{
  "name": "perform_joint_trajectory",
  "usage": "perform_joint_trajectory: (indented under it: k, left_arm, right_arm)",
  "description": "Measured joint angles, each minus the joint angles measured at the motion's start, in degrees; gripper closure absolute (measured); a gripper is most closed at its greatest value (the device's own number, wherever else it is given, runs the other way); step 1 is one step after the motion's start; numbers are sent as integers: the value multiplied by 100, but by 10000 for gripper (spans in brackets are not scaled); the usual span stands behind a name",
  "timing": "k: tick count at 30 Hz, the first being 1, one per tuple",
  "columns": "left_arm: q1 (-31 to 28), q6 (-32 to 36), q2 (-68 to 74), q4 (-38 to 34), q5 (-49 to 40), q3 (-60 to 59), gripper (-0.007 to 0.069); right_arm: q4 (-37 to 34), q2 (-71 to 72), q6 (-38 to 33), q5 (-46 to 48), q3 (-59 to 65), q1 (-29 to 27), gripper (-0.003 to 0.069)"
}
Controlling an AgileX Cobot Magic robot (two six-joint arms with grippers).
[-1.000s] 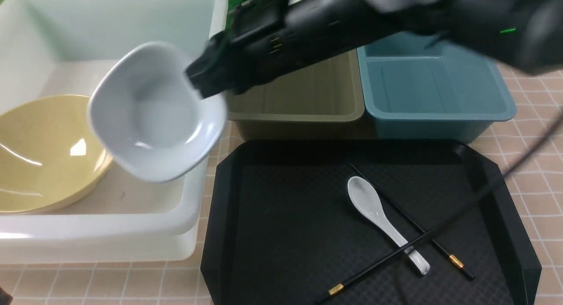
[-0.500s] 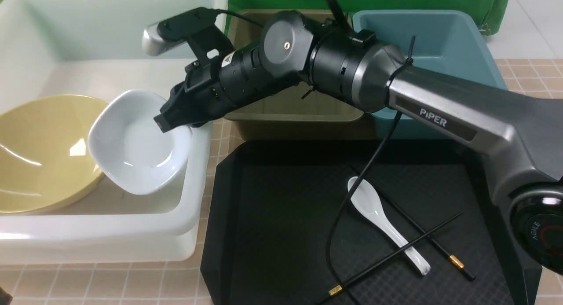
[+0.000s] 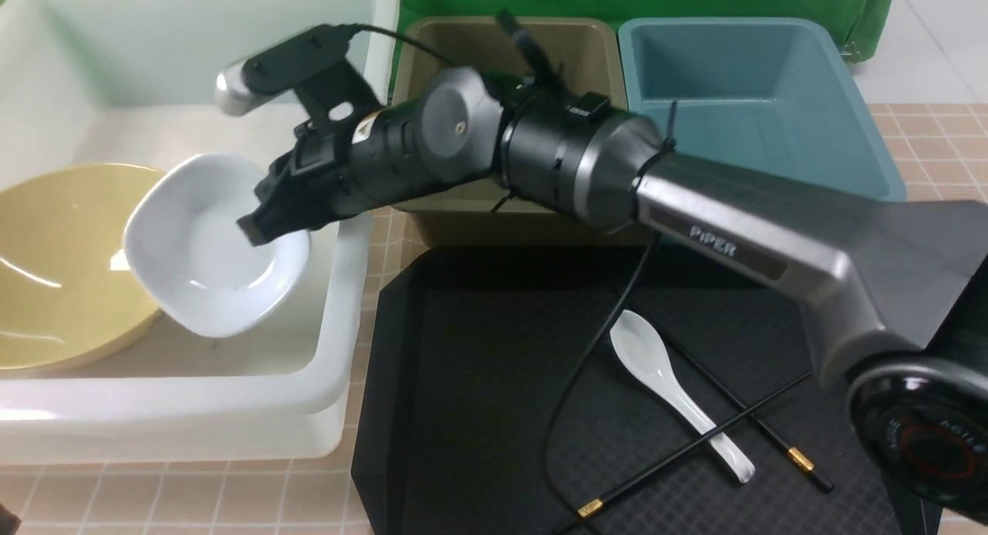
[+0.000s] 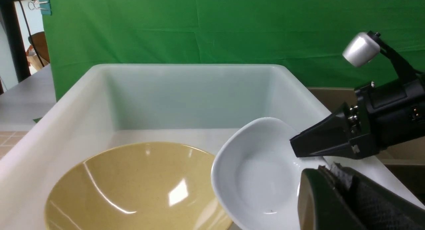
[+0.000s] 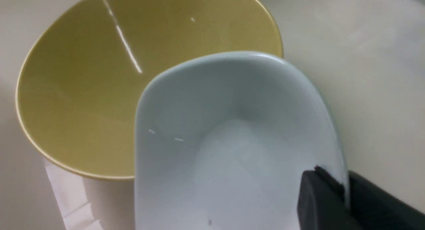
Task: On brown table put chopsticks spoon bowls plates into blue grey white boxes.
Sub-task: 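Place the white bowl into the white bin on top of the stacked bowls with the right gripper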
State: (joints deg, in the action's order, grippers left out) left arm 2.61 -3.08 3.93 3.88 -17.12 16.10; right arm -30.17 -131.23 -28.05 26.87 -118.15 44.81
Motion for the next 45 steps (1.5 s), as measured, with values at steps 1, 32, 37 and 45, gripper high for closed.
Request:
perform_joint_trajectory:
  k: [1, 32, 37, 45]
  left_arm:
    - [0, 0, 0, 6, 0, 0, 630]
    - [0, 0, 0, 105, 30, 0, 630]
    - [0, 0, 0, 105, 30, 0, 630]
    - [0, 0, 0, 105, 30, 0, 630]
  right_arm:
    - [8, 0, -103, 0, 0, 61, 573]
    - [730, -249, -1580, 1774, -1305, -95, 573]
    - [695, -462, -1612, 1909, -1311, 32, 561]
    - [733, -476, -1670, 1878, -1311, 103, 340]
